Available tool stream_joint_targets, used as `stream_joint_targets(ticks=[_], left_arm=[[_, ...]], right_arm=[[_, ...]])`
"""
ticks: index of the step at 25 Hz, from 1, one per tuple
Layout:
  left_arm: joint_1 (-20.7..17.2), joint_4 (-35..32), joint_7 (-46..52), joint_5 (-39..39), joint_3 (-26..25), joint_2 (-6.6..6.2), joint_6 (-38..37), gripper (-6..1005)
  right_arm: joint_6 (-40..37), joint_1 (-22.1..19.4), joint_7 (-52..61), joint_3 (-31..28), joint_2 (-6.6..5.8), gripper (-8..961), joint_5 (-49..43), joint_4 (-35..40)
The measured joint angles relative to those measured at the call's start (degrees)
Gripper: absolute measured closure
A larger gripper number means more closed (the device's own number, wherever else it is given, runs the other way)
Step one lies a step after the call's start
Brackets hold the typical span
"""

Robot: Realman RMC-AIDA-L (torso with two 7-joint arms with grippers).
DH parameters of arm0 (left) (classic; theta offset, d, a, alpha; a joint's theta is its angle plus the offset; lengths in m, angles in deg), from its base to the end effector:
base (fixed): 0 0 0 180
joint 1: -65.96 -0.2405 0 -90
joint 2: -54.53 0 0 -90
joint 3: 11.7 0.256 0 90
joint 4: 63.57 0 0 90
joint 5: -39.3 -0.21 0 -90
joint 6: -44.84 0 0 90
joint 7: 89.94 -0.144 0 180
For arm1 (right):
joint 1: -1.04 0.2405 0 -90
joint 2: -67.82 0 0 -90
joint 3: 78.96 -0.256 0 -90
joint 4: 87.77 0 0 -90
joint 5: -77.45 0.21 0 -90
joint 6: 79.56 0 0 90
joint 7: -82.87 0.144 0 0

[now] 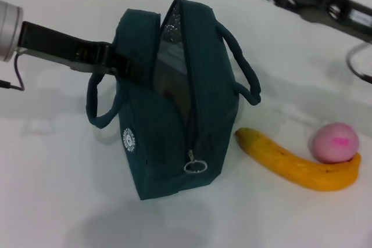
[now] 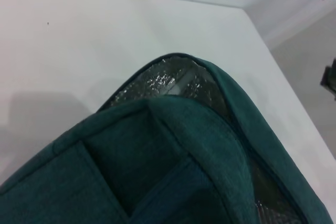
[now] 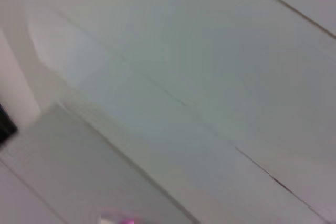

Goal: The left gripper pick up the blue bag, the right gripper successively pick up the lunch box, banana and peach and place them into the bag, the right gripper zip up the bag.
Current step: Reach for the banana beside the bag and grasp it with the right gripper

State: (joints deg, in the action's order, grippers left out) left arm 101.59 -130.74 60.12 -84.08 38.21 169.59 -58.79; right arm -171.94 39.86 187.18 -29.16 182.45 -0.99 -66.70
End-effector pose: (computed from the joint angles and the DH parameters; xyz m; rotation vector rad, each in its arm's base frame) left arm -0.1868 0.3511 0.0693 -2.6203 -1.5876 -0.2906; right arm 0.1898 0.3678 0.0197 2.4393 -1.2309 -1.5085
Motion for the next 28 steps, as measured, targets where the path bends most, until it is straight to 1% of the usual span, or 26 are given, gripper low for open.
stream_joint_targets(ticks=[1,3,5,6,7,10,12,14,16,18,19,20,22,23,25,26,28], left_arm=[[-0.3,0.1,-0.6,0.1,-0.7,0.18,0.0,965],[-0.5,0.3,-0.8,0.1,-0.9,0.28,0.0,966],[-0.6,0.6,-1.2,0.2,-1.4,0.59,0.0,966],[-0.8,0.7,-1.5,0.2,-1.8,0.76,0.0,966],[-0.9,0.7,-1.8,0.2,-2.1,0.90,0.0,966],[-1.3,2.1,-3.2,0.3,-3.2,1.30,0.2,966],[-1.3,2.5,-3.4,0.3,-3.3,1.30,0.3,966],[-1.3,3.3,-3.7,0.3,-3.3,1.26,0.5,966],[-1.3,3.7,-3.9,0.3,-3.6,1.23,0.5,966],[-1.2,3.8,-4.1,0.3,-3.8,1.31,0.5,965],[-1.1,3.8,-4.2,0.3,-3.8,1.33,0.5,965],[-0.9,3.8,-4.4,0.3,-3.9,1.33,0.6,965],[-0.7,3.8,-4.7,0.3,-3.9,1.33,0.6,965],[-0.7,3.8,-4.8,0.3,-3.9,1.33,0.6,965],[-0.6,3.8,-4.8,0.5,-3.9,1.35,0.6,965],[-0.5,3.8,-4.8,0.7,-3.9,1.37,0.6,965],[-0.4,3.8,-4.8,1.0,-3.9,1.40,0.7,965]], right_arm=[[0.1,-1.2,0.1,1.5,-0.48,244,0.0,2.5],[0.4,-3.8,0.3,5.1,-2.13,187,-0.1,7.8],[0.1,-5.1,0.4,6.9,-3.97,189,-1.4,11.4],[-0.3,-5.5,0.5,7.3,-5.11,191,-2.9,13.3],[-0.8,-5.5,0.7,7.3,-5.96,192,-5.0,15.3],[-3.4,-4.4,3.9,7.2,-8.48,194,-14.4,22.5],[-5.4,-3.0,7.7,6.9,-9.72,195,-20.4,27.2],[-7.6,-1.0,11.7,6.9,-10.47,195,-25.8,31.4],[-10.6,1.7,15.2,7.2,-10.67,196,-32.3,35.4],[-13.7,4.9,17.7,7.3,-10.14,197,-40.1,39.1],[-14.7,6.2,18.6,7.3,-9.65,197,-43.5,40.4],[-15.7,7.7,19.4,7.4,-8.85,197,-47.2,41.7],[-16.4,10.1,20.4,7.5,-6.72,198,-54.0,43.3],[-16.6,11.4,20.9,7.7,-5.23,198,-57.7,44.0],[-16.4,13.1,21.3,8.6,-2.89,199,-62.8,44.4],[-16.1,14.0,21.4,9.3,-1.43,199,-65.6,44.4],[-15.4,15.3,21.9,11.5,0.41,200,-68.7,43.9]])
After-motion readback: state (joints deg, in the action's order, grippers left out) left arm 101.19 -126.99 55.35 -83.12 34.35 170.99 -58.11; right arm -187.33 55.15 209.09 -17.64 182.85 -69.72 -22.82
